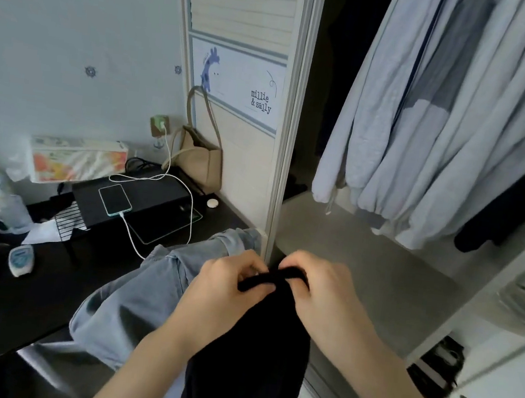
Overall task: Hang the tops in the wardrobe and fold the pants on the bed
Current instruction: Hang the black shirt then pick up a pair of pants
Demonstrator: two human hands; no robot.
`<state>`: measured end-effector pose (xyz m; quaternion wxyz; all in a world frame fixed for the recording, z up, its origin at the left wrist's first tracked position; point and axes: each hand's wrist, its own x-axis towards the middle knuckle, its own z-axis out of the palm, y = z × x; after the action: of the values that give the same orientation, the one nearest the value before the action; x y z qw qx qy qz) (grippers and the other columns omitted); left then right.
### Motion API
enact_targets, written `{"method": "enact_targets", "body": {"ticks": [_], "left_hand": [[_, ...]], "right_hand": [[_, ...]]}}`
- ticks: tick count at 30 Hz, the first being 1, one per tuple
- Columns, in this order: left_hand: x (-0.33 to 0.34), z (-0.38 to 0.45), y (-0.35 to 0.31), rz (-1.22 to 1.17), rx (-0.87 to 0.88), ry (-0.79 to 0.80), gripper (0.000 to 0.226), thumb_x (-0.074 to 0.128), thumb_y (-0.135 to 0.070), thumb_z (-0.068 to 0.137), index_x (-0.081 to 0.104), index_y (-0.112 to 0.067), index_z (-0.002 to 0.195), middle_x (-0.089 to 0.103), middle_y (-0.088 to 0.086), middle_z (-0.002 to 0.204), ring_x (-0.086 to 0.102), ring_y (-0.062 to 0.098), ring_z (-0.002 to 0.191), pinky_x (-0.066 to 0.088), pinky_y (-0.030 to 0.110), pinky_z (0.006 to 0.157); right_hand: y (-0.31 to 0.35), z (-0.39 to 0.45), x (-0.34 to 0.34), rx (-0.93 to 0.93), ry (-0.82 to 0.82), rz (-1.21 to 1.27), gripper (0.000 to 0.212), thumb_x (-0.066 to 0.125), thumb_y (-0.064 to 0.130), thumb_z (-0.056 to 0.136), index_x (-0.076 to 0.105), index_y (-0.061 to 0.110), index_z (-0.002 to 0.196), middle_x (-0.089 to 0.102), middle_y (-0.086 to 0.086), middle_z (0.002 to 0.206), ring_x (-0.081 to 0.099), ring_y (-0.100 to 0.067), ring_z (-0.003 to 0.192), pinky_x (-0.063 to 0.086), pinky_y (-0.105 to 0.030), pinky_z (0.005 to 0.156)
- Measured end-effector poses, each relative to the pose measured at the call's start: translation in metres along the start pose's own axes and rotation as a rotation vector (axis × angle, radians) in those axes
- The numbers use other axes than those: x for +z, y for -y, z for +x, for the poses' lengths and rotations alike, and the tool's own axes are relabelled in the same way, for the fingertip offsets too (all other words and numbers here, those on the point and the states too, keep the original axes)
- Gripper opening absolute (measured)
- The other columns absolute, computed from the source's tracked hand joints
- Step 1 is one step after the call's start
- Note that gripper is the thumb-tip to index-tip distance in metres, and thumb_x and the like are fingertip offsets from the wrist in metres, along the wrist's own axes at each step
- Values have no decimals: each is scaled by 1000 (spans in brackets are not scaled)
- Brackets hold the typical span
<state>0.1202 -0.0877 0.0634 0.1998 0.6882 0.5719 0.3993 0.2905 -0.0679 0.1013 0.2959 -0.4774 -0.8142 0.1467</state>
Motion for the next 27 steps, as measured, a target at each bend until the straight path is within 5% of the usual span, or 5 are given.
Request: {"method": "enact_targets", "body": {"ticks": [8,12,19,23,27], "left_hand": [[32,51,56,529,-398,148,20,53,-18,89,58,-28,106,55,-7,107,61,18,95,51,31,74],[42,98,42,584,-580,171,6,61,-24,84,59,-19,81,69,-3,72,67,14,68,52,26,60],[39,167,27,-965,-859,-48,3,72,-5,72,74,-4,75,71,12,64,68,17,50,54,23,44],[38,205,17,-1376,-898,110,20,60,-14,79,77,-4,77,75,8,81,74,20,72,59,32,57],[28,246,4,-1396,-813,317,7,63,-15,74,60,-16,68,58,-4,77,58,14,74,53,34,70]], "right_hand": [[-60,65,-68,-47,-478,-80,25,55,-1,86,65,18,98,52,2,95,49,-8,77,39,-22,70],[-104,97,-94,38,-514,-15,22,57,2,88,68,19,95,63,1,85,62,-17,69,52,-35,68],[-169,123,-128,680,-264,1255,18,50,4,93,68,7,95,74,-9,84,72,-19,73,54,-31,60],[-198,136,-136,737,-262,1372,27,56,13,92,64,4,115,71,-11,109,69,-24,98,52,-35,69],[-218,163,-136,698,-541,1119,13,59,13,92,68,12,100,71,-3,89,68,-13,79,49,-29,62]]}}
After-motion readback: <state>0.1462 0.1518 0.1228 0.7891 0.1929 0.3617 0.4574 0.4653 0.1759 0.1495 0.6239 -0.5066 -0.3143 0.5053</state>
